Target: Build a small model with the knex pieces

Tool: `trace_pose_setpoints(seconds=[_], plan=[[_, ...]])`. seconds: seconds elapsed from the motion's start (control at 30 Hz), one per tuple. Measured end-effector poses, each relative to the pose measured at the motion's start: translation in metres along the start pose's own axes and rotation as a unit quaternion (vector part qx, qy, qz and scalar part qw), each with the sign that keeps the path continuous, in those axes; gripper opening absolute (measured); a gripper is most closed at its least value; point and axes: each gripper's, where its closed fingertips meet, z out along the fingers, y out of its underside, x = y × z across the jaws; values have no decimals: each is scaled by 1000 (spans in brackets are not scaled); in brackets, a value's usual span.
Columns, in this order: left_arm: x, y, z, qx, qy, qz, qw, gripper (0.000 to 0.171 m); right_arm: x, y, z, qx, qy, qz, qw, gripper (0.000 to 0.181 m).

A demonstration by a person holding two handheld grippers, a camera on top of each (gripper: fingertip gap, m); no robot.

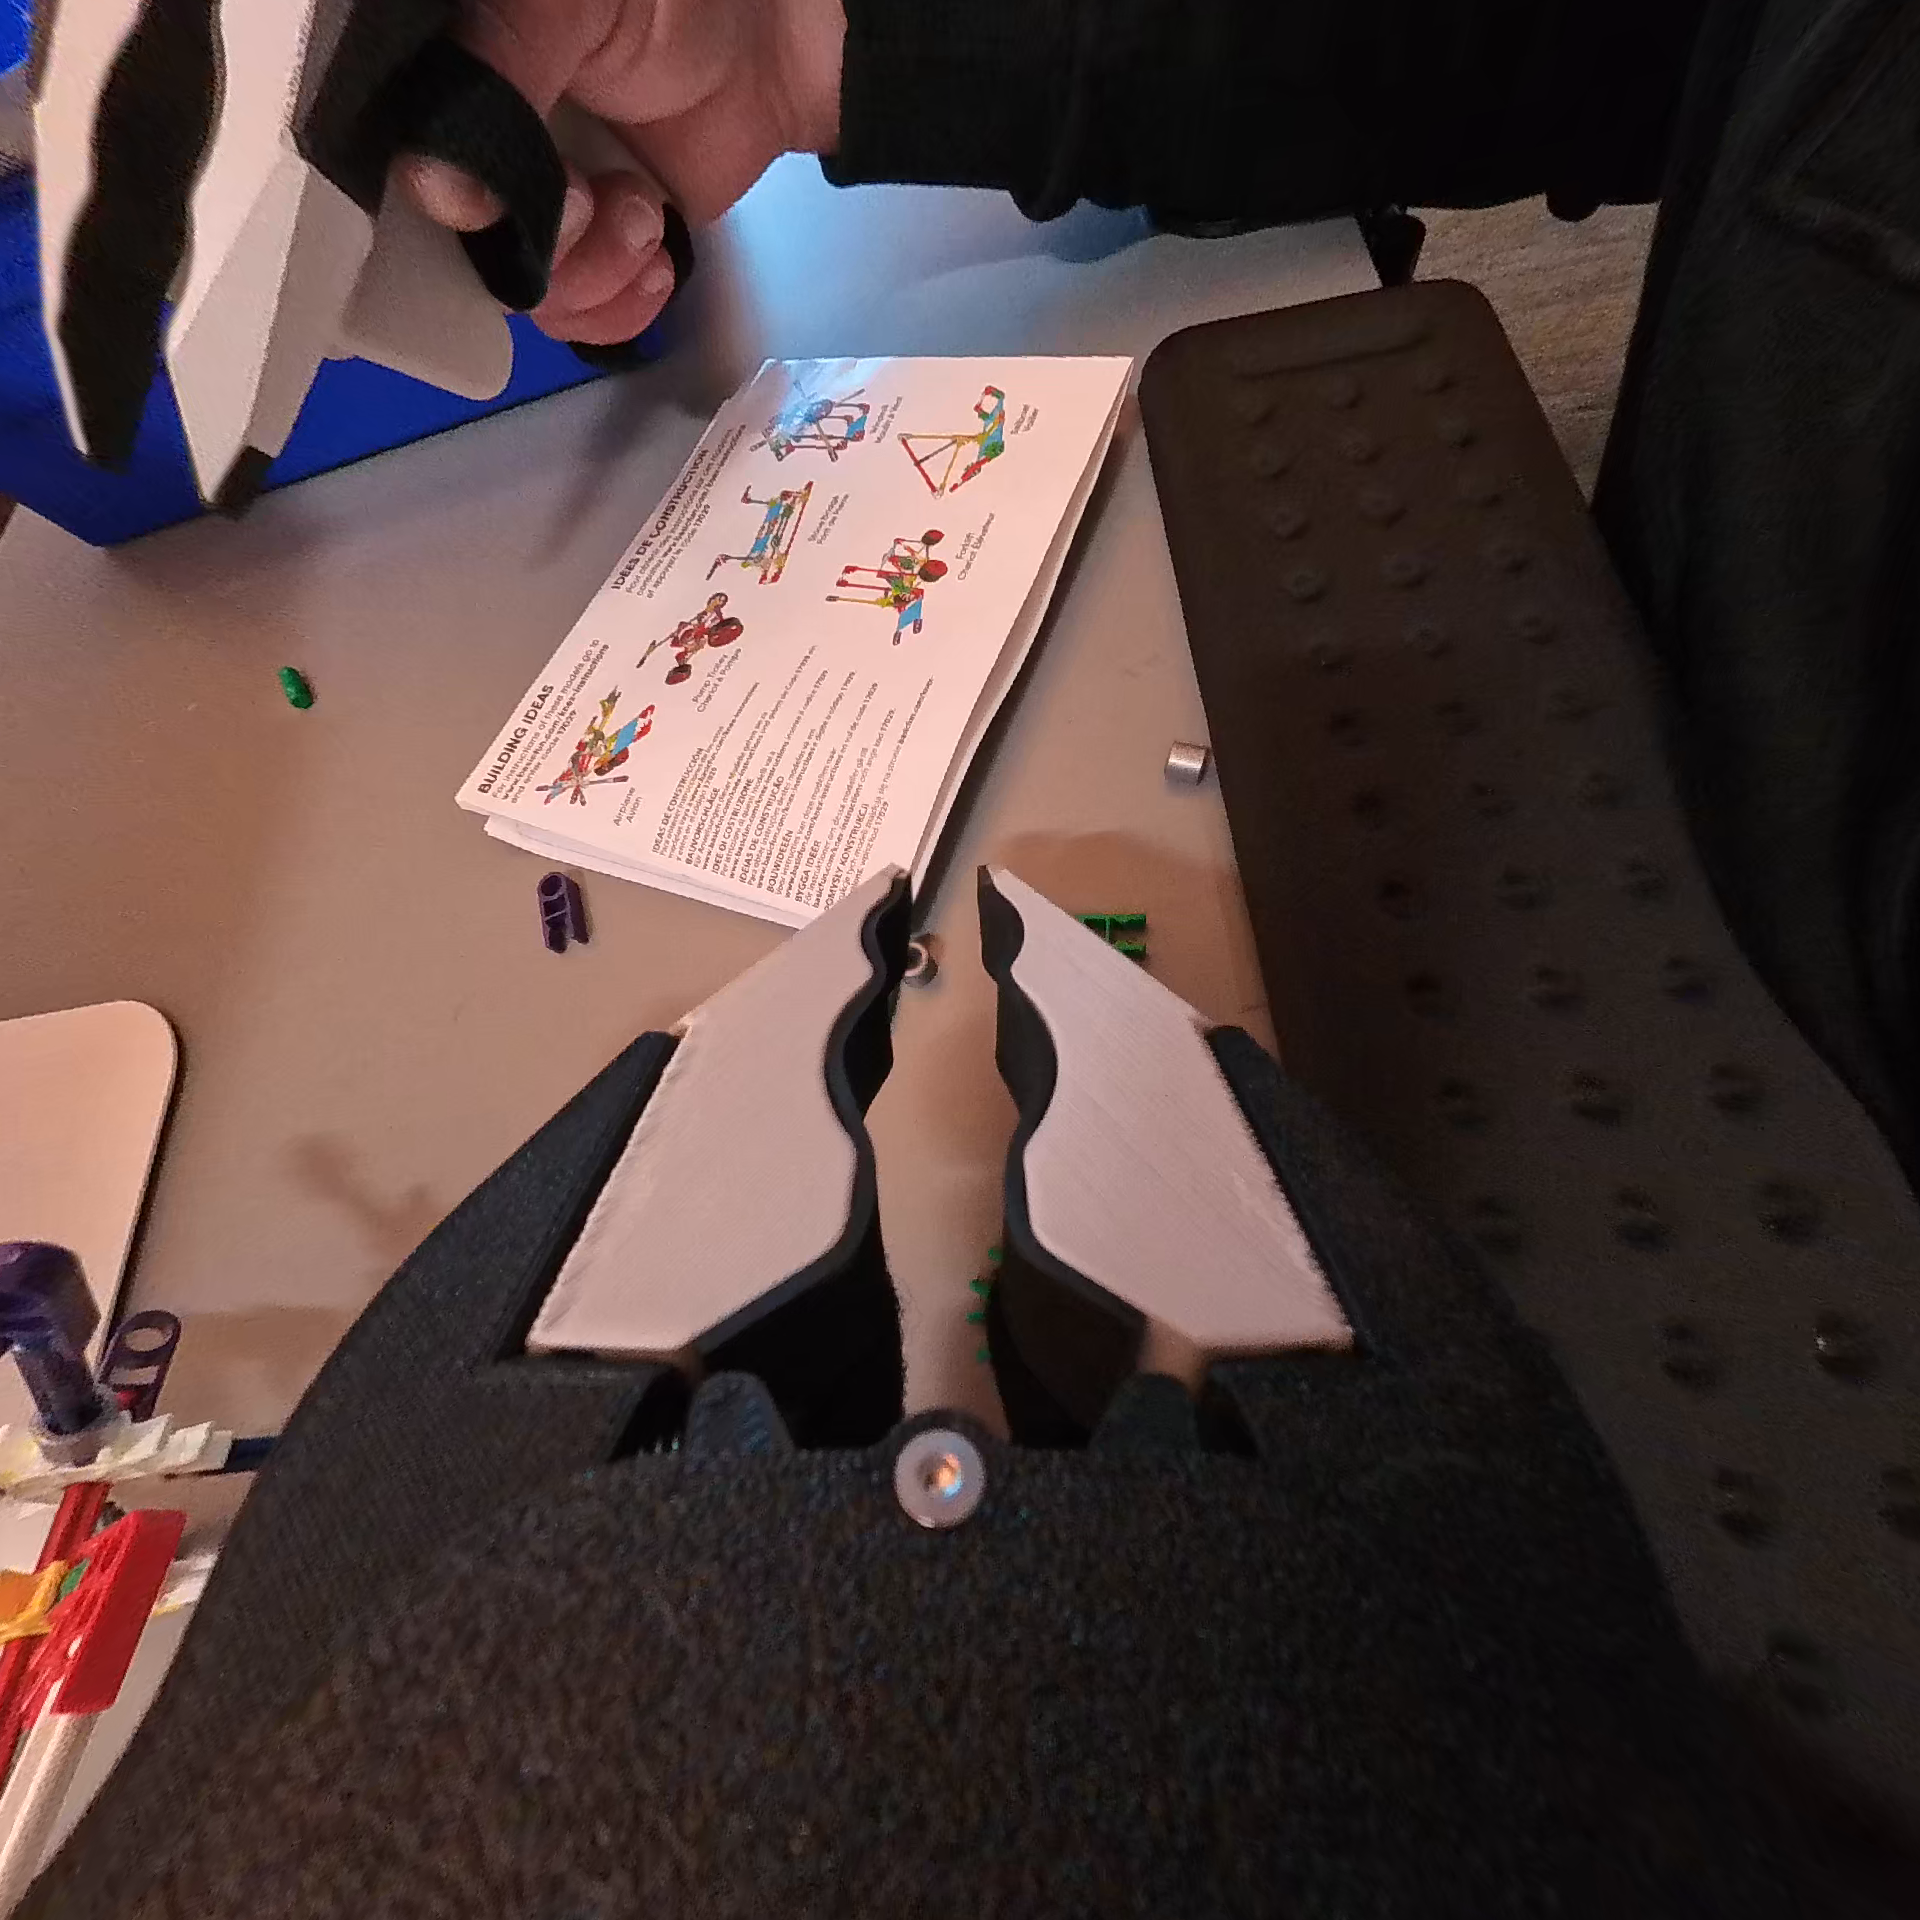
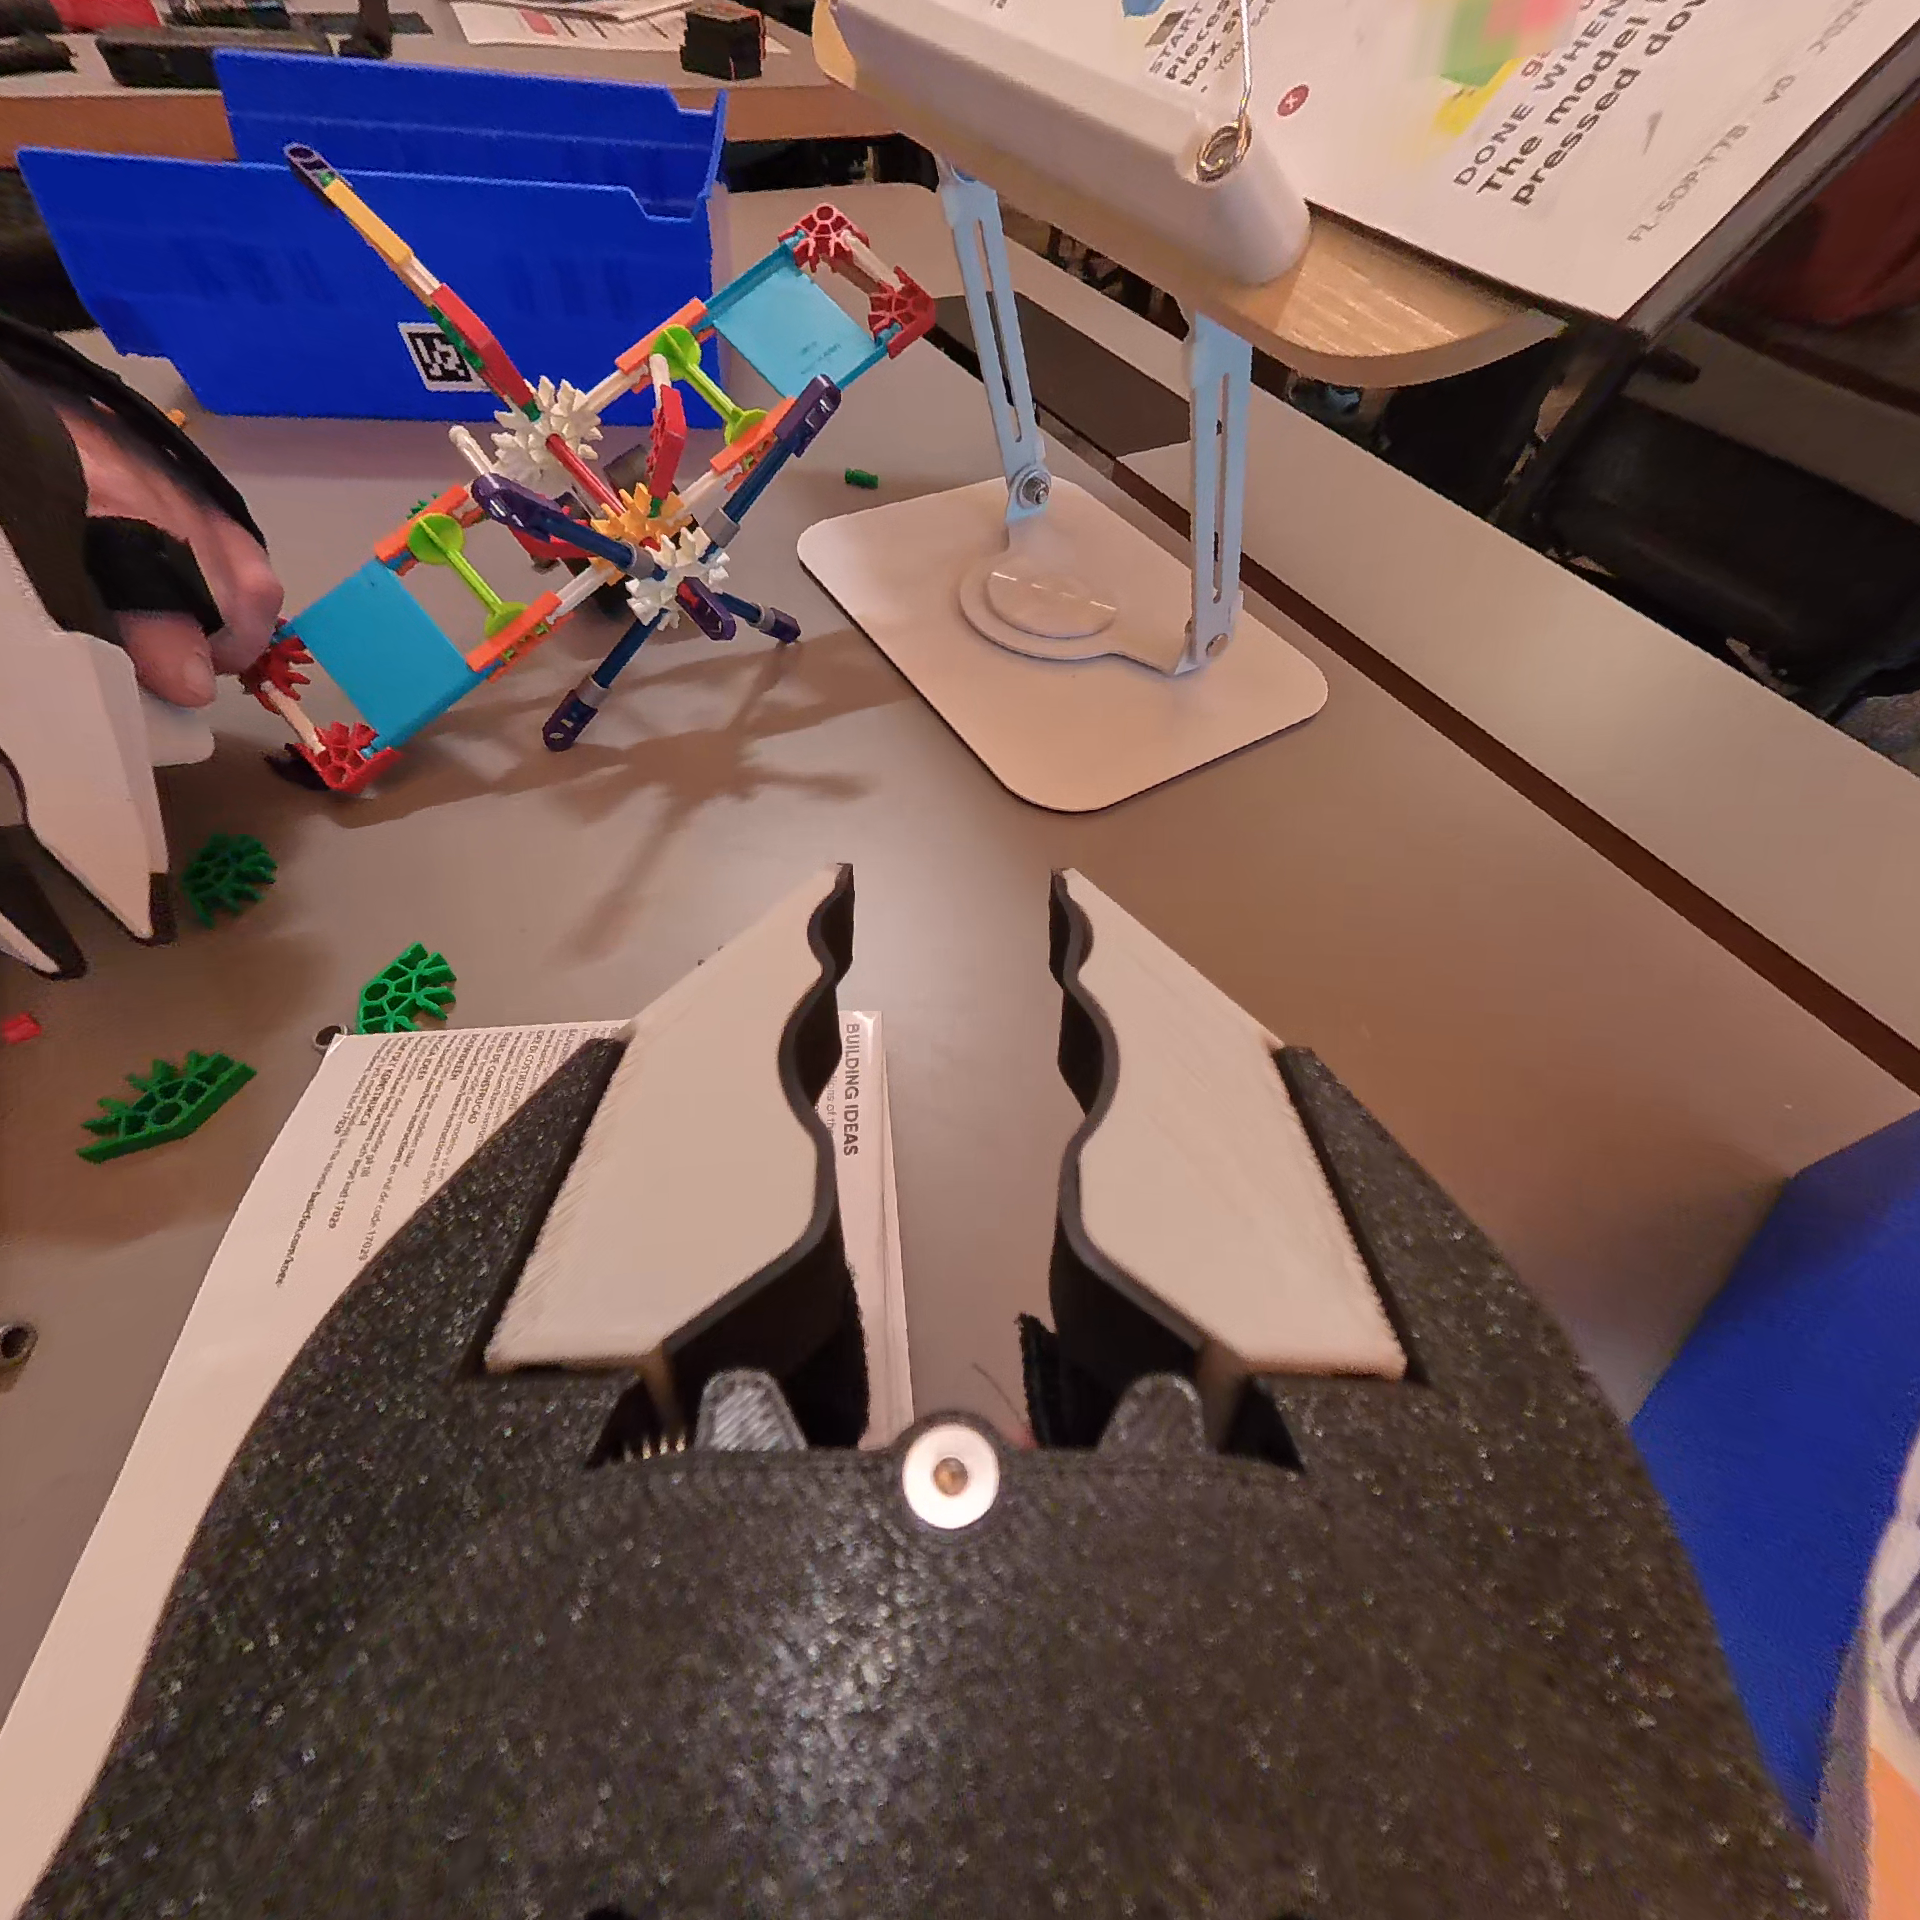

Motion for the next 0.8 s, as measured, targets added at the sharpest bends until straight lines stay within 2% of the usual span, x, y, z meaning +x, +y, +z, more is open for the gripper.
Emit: trace_pose_setpoints(seconds=[0.8], plan=[[-7,8,0,-18,-15,-2,1000,12,0,-1,-1,2,-1,4,1000,38]])
